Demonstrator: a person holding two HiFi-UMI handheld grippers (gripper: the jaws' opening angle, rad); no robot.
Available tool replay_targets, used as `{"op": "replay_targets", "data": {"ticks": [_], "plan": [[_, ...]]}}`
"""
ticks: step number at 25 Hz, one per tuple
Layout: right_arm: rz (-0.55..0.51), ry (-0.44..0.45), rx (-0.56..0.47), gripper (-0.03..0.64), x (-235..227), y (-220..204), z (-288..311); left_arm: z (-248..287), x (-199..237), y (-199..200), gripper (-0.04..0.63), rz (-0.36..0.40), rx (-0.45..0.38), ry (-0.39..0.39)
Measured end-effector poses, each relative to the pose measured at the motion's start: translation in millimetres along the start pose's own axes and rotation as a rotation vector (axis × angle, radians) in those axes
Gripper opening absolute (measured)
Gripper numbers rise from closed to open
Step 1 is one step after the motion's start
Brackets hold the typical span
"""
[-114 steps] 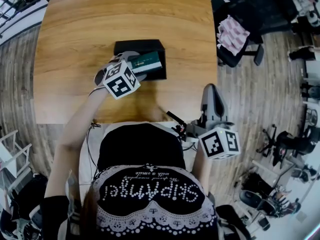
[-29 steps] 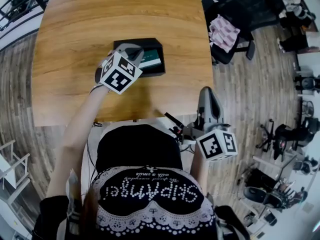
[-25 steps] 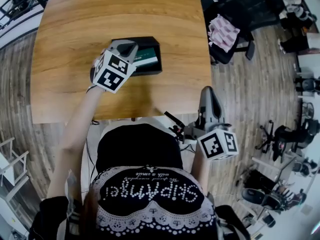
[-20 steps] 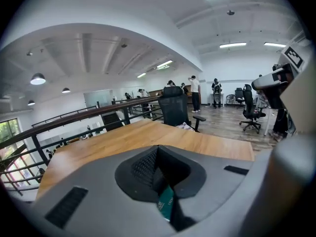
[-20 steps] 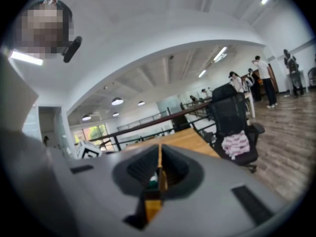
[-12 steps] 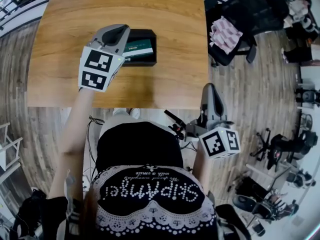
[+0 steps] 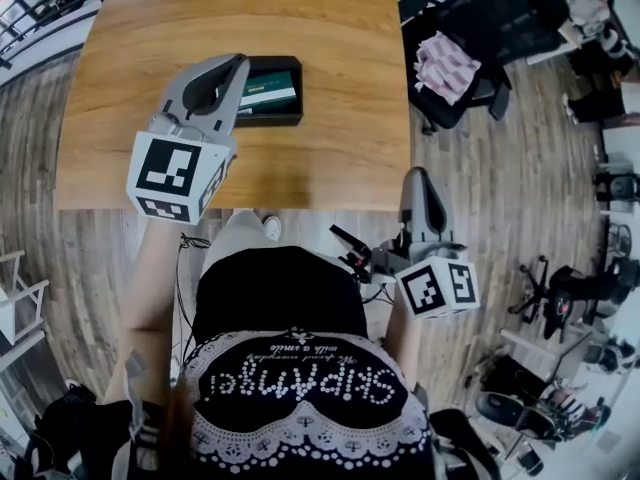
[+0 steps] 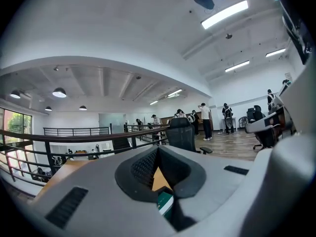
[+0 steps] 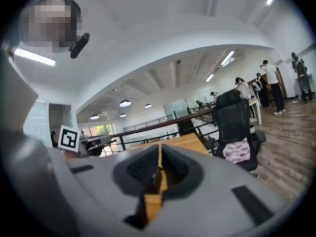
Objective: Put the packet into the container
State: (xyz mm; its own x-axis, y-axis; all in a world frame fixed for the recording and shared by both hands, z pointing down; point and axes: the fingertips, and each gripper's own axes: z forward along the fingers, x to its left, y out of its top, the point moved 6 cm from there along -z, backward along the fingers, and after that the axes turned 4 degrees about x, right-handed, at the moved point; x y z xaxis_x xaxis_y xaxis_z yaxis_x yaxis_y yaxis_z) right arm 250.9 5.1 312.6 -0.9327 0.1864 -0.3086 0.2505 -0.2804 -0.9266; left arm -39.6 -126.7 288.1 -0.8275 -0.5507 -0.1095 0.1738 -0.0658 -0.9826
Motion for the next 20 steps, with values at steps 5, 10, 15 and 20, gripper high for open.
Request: {"op": "replay_targets", "data": {"ticks": [5, 10, 15, 20], "plan": [[-0.041, -0.022, -0.026, 0.039, -3.3, 5.4, -12.8, -37.3, -14.7, 21.9, 0.031, -0.039, -0.09, 0.051], [-0.067, -0.027, -0.053, 0.039, -2.5, 11.5, -21.7, -69.9, -27.3, 31.0, 0.031, -0.075, -0.144, 0.1], [-0.096, -0.017, -0.075, 0.038, 2.4, 16.2, -25.0, -94.6, -33.9, 27.8, 0.031, -0.082, -0.154, 0.131], [-0.172, -0.004, -0.09, 0.038, 10.6, 20.7, -28.9, -113.2, -37.2, 19.2, 0.031, -0.103, -0.153, 0.17]]}}
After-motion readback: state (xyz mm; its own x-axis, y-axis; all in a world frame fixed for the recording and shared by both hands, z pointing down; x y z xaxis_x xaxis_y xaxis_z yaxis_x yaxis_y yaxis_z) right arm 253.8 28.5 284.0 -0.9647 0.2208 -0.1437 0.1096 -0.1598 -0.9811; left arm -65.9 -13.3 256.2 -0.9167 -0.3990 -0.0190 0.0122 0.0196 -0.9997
